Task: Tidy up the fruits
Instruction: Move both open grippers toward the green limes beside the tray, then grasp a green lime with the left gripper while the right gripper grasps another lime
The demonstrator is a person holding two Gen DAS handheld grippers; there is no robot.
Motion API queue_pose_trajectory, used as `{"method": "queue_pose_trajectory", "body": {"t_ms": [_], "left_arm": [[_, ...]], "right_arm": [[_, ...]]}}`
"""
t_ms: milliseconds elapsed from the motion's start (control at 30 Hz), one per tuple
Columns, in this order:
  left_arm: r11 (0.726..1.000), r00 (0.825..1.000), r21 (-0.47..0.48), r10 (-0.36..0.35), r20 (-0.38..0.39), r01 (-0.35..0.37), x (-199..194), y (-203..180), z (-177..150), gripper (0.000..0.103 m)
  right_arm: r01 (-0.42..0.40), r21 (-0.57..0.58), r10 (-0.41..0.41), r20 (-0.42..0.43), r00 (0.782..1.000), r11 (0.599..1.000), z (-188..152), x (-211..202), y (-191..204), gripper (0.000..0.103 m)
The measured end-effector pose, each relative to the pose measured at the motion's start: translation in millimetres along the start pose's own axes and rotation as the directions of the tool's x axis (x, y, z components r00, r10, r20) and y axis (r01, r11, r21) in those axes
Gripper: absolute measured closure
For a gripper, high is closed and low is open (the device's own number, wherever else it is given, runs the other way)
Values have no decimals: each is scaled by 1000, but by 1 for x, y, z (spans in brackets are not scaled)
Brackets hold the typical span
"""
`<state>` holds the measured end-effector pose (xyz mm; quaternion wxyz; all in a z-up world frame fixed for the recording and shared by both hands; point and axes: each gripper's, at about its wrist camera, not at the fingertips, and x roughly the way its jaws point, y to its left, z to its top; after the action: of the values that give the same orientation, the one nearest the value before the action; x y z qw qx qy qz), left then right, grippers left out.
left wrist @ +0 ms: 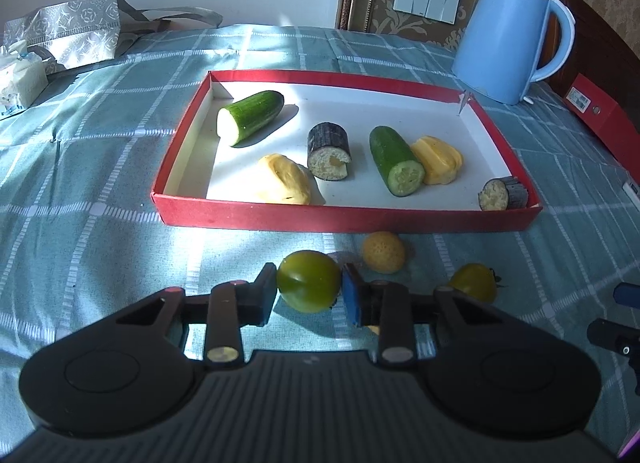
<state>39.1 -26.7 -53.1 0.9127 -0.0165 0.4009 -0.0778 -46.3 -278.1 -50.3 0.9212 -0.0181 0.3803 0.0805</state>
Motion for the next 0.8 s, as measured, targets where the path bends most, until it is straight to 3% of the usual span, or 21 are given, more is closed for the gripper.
{"method": "queue_pose_trajectory", "body": {"t_ms": [233,433,633,800], "left_arm": [[999,998,-32,34,53,-33,-39,20,-5,72],[994,995,-83,82,53,-78,-60,41,-16,72],[988,993,-121,105,57,-98,-75,55,-24,72],[985,991,-130,121,58,-113,-83,59,-29,72]], "right_arm": [[-79,-121,84,37,996,989,23,11,28,39],[-142,-213,153,32,988,967,33,23,54,40],[-174,-225,180,7,984,959,39,44,67,41],[-191,-234,192,-17,981,953,42,65,75,52]]}}
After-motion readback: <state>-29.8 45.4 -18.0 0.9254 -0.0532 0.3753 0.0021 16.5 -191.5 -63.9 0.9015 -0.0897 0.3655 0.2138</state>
